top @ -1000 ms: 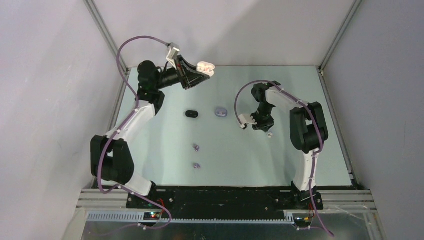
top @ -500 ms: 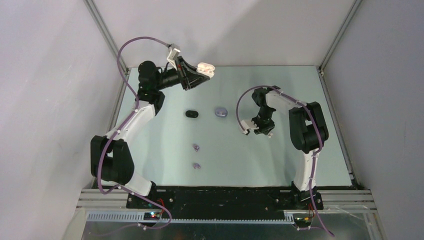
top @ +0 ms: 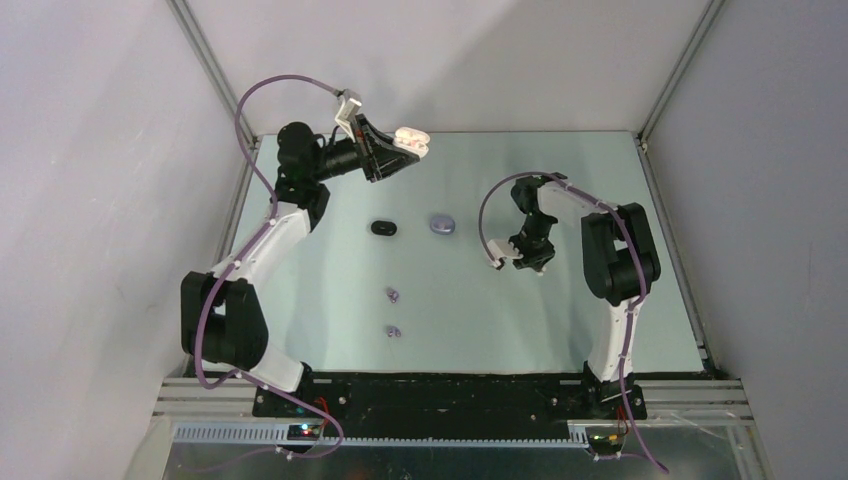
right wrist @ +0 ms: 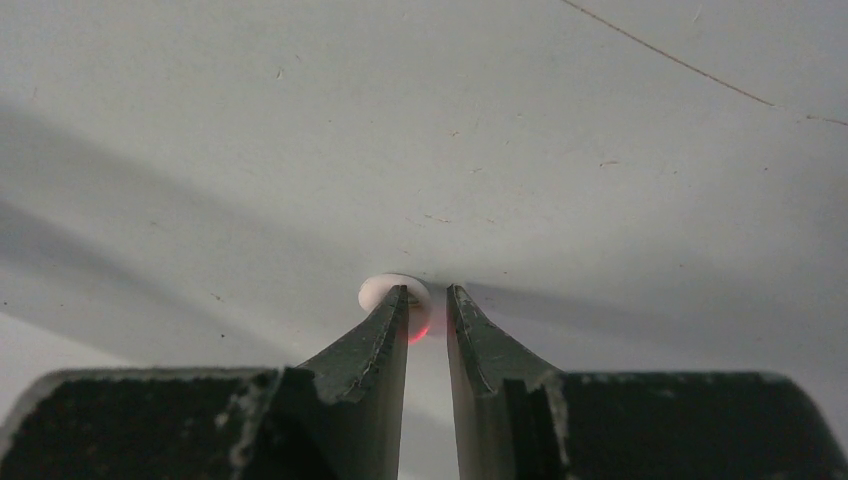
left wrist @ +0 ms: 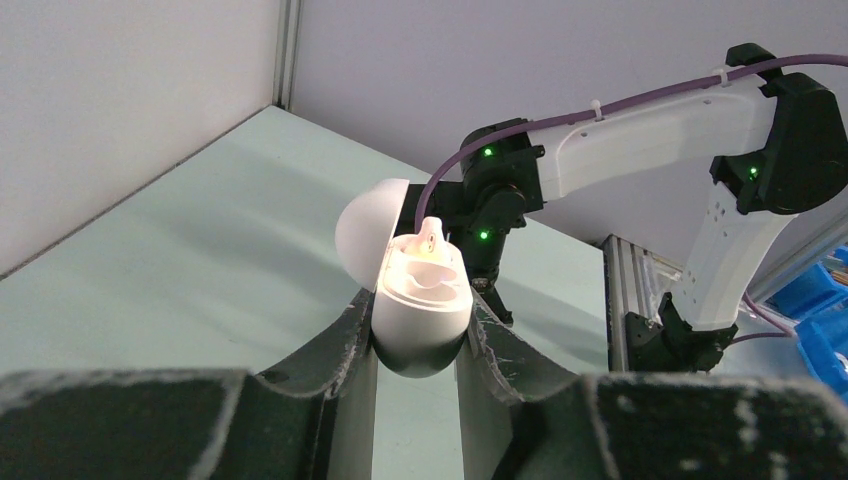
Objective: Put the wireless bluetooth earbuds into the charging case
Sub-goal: Pick up the earbud from the center of the board.
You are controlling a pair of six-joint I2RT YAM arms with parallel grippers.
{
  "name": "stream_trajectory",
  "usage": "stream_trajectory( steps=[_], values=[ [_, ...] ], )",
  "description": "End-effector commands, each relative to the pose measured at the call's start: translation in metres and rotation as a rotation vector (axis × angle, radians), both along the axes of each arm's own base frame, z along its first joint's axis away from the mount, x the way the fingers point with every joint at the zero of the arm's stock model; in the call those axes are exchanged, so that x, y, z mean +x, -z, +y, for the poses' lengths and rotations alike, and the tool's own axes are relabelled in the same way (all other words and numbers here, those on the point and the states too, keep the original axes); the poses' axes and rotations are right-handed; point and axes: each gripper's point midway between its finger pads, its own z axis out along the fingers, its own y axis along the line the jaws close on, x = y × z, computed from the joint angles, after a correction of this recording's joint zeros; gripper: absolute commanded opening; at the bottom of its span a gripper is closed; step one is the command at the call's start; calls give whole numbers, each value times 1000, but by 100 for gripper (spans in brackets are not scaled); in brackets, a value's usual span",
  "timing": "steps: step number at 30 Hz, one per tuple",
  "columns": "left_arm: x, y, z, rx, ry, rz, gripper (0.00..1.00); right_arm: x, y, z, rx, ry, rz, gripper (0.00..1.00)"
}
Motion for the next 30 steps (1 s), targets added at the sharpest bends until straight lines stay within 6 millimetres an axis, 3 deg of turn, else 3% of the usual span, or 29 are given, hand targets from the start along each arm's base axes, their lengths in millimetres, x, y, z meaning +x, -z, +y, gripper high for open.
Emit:
stream_trajectory(
  steps=[1,19,30],
  values=[
    [-8,-21,5,-10,-17,-81,0,-3,-12,-6,-1,-7,-14,25],
    [-4,-19,5,-16,-21,-75,0,-12,-25,-28,-8,77,0,26],
    [-4,-19,4,-19,-22,-71,0,-15,-21,-24,0,122,17,24]
  ],
)
